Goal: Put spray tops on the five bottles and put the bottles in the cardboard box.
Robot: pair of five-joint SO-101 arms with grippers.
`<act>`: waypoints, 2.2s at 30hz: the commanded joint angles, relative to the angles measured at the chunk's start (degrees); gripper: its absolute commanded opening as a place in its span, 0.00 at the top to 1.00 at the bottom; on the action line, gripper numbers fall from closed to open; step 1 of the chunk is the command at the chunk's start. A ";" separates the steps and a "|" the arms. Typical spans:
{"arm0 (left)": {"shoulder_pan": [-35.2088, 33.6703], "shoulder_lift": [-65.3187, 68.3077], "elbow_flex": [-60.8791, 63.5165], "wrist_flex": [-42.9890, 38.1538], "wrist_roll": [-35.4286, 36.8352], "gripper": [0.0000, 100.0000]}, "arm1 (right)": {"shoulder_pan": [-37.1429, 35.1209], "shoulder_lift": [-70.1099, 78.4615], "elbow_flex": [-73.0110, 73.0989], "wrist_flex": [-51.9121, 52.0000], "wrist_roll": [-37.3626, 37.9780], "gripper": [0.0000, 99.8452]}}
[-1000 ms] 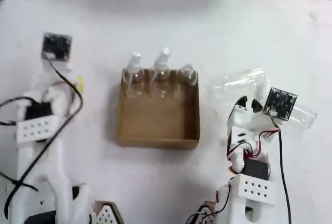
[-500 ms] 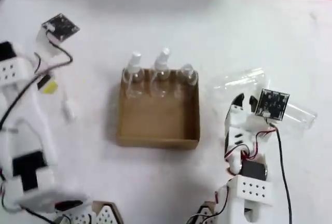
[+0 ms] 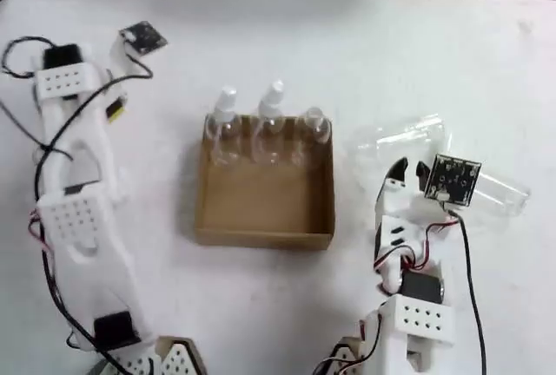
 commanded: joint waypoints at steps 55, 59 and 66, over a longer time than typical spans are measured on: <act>-8.13 -57.89 68.75 0.70 -40.88 0.79 | -5.32 -0.75 1.23 -2.68 8.79 0.93; -4.00 -57.89 72.70 -4.22 -40.79 0.79 | -5.32 -0.75 1.23 -2.68 8.79 0.93; -2.68 -57.89 75.78 -12.75 -39.30 0.79 | -5.32 -0.75 1.23 -2.77 8.88 0.93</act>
